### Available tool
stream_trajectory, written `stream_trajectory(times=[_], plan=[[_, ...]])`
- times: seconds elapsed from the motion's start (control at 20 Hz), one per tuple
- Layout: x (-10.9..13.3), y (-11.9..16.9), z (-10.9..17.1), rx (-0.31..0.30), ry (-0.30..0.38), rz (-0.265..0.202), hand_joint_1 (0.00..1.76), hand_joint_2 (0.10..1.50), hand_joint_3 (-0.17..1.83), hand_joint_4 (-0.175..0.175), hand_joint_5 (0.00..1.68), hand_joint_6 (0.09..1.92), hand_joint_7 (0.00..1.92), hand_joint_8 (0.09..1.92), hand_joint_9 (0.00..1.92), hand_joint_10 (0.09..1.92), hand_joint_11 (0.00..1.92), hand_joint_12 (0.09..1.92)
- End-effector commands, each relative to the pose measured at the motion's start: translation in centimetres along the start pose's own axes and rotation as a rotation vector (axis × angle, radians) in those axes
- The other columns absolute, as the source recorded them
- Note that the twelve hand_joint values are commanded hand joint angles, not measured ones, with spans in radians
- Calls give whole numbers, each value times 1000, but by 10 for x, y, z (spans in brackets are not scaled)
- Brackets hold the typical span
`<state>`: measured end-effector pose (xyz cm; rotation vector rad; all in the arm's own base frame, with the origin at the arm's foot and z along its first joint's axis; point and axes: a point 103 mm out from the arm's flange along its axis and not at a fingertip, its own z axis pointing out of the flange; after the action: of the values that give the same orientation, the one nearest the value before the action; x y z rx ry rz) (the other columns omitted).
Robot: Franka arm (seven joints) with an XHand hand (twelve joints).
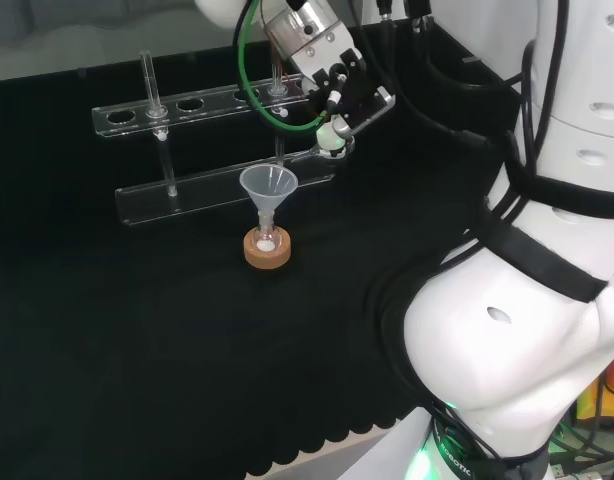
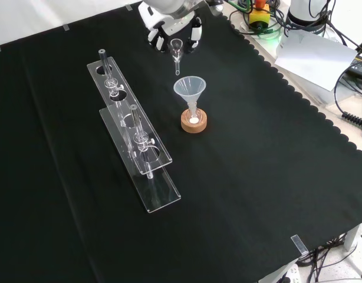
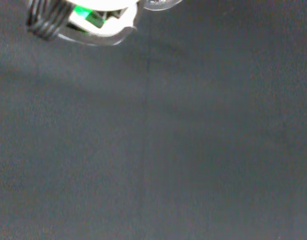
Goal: Put the weighing funnel back on the table.
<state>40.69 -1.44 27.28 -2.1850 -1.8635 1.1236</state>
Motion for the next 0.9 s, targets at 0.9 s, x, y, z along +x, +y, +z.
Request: stream_trajectory(times=[0.9], plan=[[-41, 45, 56, -53, 181, 32, 1079, 683, 756, 175, 1111, 998, 574, 662, 889, 461, 640, 1176]])
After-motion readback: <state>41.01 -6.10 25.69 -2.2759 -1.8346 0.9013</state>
